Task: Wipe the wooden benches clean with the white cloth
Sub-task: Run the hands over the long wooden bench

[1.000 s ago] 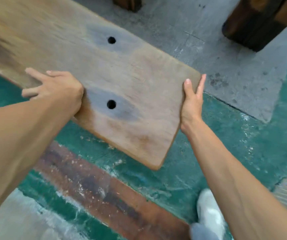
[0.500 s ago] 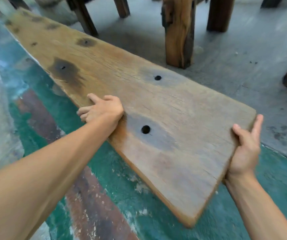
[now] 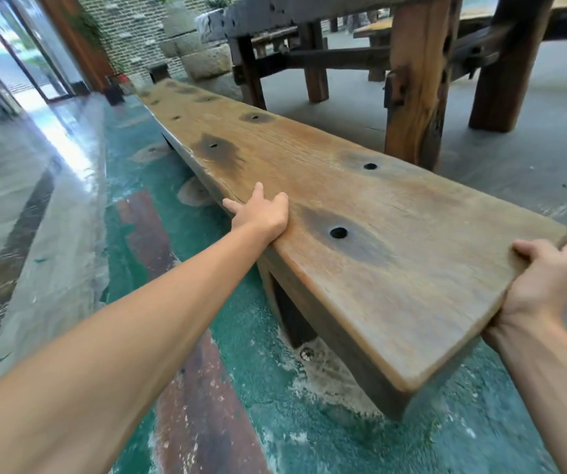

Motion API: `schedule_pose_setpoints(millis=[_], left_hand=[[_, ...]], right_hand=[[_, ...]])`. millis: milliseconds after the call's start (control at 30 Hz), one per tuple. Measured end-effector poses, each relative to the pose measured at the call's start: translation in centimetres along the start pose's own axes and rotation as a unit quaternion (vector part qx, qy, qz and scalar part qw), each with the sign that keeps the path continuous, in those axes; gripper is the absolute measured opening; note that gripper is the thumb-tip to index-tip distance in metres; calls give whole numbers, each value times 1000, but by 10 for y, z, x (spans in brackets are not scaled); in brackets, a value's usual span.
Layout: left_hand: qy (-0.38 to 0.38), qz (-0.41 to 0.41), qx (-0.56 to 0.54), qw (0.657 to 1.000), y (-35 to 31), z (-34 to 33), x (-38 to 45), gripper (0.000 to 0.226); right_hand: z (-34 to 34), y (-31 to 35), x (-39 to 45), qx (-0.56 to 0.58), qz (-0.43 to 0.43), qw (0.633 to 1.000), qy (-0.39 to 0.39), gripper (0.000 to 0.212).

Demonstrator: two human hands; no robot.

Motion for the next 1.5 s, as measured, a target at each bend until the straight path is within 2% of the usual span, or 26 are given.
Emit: schedule_pose_setpoints(millis=[133,300,500,600,733,1100,1400,1500], left_hand=[[-5,22,-88,996,2,-2,-6,62],[-31,48,-178,982,3,-14,4,59],[-58,43,-196,978,-32,-20,23,60],[-55,10,-163,985,-47,-18,19,60],[-62,11,-91,994,-27,-16,14,58],[-57,20,-179,982,15,-24,37,66],[-26,45,-226,973,-42,-41,76,69],[-12,35,-222,974,-37,-47,82,78]], right_hand=[[2,1,-6,-11,-3,1000,-20,82],[0,-4,2,-11,-2,1000,-23,92],[-13,15,26,-25,-35,998,-39,92],[-17,28,31,-38,-57,997,-35,95],[-8,27,6,-62,-57,996,-21,101],[-1,20,-24,-86,-37,995,-16,94],[-22,38,22,-101,-69,992,-15,108],[-20,35,22,-108,-59,992,-18,103]])
Point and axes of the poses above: each hand's wrist, its own x-axis towards the middle knuckle, its own z-axis out of the back of the hand, y = z × x, the point moved 2 cm from there along x, towards the middle knuckle, and after that the axes turned 14 degrees about -y, right-handed, at the moved point
